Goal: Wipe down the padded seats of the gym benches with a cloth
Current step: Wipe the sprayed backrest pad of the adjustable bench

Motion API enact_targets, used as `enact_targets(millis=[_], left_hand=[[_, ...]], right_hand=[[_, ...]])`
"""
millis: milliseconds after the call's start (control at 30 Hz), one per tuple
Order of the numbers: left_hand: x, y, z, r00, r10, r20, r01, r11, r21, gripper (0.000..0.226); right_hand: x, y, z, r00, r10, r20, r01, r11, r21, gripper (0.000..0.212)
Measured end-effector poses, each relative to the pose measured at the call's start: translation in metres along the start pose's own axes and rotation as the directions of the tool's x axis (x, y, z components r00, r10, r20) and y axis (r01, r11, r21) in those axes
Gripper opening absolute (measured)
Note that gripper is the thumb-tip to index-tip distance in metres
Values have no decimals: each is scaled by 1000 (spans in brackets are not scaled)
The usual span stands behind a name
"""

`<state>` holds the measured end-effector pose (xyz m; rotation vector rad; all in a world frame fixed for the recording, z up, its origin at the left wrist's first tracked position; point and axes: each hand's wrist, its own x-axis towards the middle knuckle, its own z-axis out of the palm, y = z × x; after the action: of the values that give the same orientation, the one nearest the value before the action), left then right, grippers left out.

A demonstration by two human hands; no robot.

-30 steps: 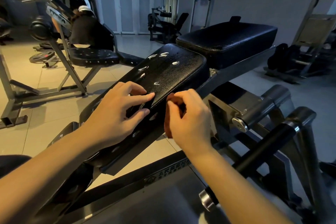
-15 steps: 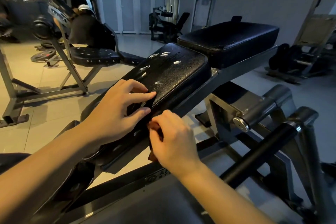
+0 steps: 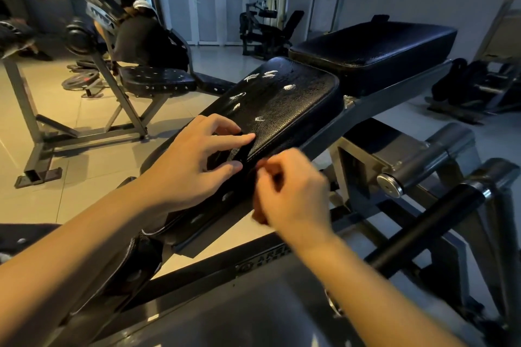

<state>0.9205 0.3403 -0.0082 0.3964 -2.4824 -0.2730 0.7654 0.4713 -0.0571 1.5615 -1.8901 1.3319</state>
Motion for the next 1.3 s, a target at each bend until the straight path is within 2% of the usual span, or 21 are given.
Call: enact_targets(millis=[67,133,167,267,333,400,467,533,600,667,700,767,833,900,967,1000,1033,1100,1167,1233,1300], left_hand=[[0,2,1,1000,-8,-3,8,1000,11,50],[0,4,1,1000,-18,-5,18,1000,5,50],[1,4,1,1000,-23,-3,23,1000,-2,50],[1,2,0,1000,-22,0,22,1000,-12,49],[0,2,0,1000,-30,3,30,999,-14,49],[-1,2,0,999,-36,4,36,999,-5,50],[-2,4,1,999,-45,0,45,999,11,50],[-3,6,1,999,-51,-7,51,999,18,50],[-2,8,1,999,-53,-11,54,999,11,50],[-2,7,2,999,-48,-15,48,999,2,49],[-2,7,2,999,-47,-17,47,999,-2,49],[-4,6,2,999,-46,-17,46,999,-8,49],[-4,6,2,999,-52,-17,52,999,-5,49],[-5,6,2,998,-57,-19,58,998,9,50],[-4,7,2,998,-52,-22,52,999,10,49],[-3,7,1,999,-45,-25,45,999,6,49],[-2,6,1,999,-36,-27,36,999,1,48],[0,4,0,999,-22,-28,22,1000,-5,47],[-1,3,0,999,-23,-29,23,1000,-13,47],[-2,2,1,999,-24,-25,24,1000,-20,48],[-2,3,2,999,-20,-33,20,1000,3,47]], right_hand=[[26,15,-24,974,160,-158,-160,987,12,5],[32,17,-30,952,219,-214,-213,976,52,5],[26,10,-23,965,194,-178,-186,981,62,5],[-12,-16,11,998,-1,63,0,1000,13,6],[-15,-16,13,994,-52,101,52,999,3,7],[8,0,-5,998,62,-17,-62,998,9,5],[33,15,-29,965,218,-149,-216,976,29,5],[41,19,-35,936,279,-215,-275,960,47,6],[26,6,-20,962,215,-168,-210,976,52,5],[-4,-10,4,999,45,10,-46,999,15,5],[-16,-16,11,993,-25,114,25,1000,1,5],[-18,-12,10,985,-39,171,43,999,-22,6],[3,4,-5,993,104,63,-104,994,-16,5],[26,18,-26,965,249,-87,-249,968,7,5],[33,19,-30,927,315,-203,-307,949,69,6],[30,13,-25,927,313,-207,-298,949,100,5],[22,4,-16,945,277,-172,-260,959,115,4],[-2,-10,4,994,105,-8,-104,991,84,4],[-19,-15,12,988,-31,151,26,999,38,7],[-7,-2,2,994,35,101,-37,999,24,7],[17,14,-19,974,217,-58,-215,976,39,7]])
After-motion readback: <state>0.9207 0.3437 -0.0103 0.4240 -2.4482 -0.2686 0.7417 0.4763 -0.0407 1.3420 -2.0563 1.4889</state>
